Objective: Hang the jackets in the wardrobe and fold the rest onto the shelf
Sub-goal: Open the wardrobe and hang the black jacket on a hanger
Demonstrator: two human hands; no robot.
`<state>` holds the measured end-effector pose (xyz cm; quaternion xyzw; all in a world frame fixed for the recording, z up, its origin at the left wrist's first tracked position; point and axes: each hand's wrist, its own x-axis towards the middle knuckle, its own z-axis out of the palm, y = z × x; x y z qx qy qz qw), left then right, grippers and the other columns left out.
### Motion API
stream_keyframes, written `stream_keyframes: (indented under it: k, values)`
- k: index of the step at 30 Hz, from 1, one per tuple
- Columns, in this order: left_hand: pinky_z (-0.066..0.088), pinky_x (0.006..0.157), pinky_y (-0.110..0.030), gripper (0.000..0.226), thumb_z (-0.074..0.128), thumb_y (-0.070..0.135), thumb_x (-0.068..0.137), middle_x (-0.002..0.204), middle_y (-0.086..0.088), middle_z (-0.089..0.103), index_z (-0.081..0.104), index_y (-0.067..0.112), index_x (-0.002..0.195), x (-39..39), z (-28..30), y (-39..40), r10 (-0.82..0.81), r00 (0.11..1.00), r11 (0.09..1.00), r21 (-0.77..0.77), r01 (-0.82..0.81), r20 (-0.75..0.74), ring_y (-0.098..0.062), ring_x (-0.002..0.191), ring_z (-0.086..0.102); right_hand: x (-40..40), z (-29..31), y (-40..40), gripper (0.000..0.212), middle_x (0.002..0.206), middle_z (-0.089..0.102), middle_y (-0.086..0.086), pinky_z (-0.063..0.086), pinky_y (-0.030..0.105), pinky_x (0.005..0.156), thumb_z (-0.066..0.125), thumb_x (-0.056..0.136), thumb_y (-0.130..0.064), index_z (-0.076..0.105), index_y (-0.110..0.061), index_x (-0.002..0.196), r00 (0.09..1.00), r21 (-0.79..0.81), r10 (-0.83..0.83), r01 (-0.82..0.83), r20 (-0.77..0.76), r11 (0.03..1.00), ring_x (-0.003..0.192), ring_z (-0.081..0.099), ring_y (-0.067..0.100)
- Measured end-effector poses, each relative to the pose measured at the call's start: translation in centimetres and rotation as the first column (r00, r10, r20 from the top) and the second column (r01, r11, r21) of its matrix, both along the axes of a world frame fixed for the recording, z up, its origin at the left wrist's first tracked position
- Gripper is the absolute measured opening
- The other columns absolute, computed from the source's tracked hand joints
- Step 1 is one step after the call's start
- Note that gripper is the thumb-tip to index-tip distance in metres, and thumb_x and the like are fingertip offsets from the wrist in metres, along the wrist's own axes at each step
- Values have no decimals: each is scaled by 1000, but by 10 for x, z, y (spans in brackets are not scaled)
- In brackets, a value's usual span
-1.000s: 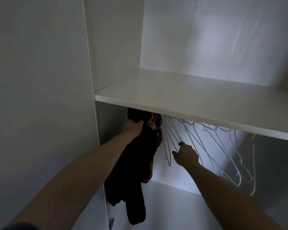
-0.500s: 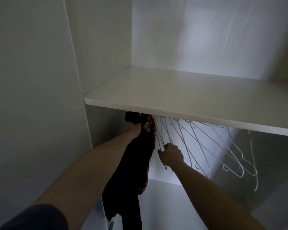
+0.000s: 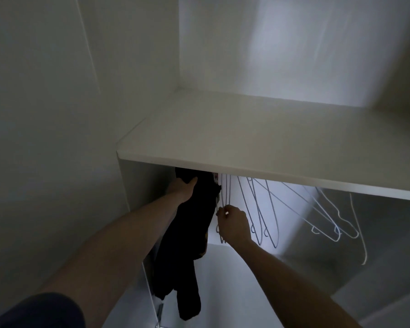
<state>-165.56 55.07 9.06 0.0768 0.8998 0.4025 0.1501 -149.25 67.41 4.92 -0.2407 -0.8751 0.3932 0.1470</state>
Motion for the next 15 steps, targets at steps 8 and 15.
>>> stream_keyframes:
  k: [8, 15]
  values:
    - [50, 97, -41, 36, 53, 27, 104, 129, -21, 63, 59, 1, 128, 26, -3, -27, -83, 996, 989, -121, 85, 24, -35, 114, 62, 19, 29, -7, 33, 62, 67, 3, 53, 22, 50, 52, 106, -18, 71, -6, 82, 997, 18, -67, 68, -48, 998, 49, 63, 8]
    - [54, 83, -41, 24, 56, 25, 104, 98, -18, 69, 67, 5, 99, 53, 0, -37, -24, 1000, 981, -193, 21, -16, -35, 98, 68, 31, 42, -15, 37, 60, 68, 10, 55, 25, 45, 53, 105, -18, 67, -3, 75, 1000, 32, -13, 14, -17, 999, 45, 65, 13]
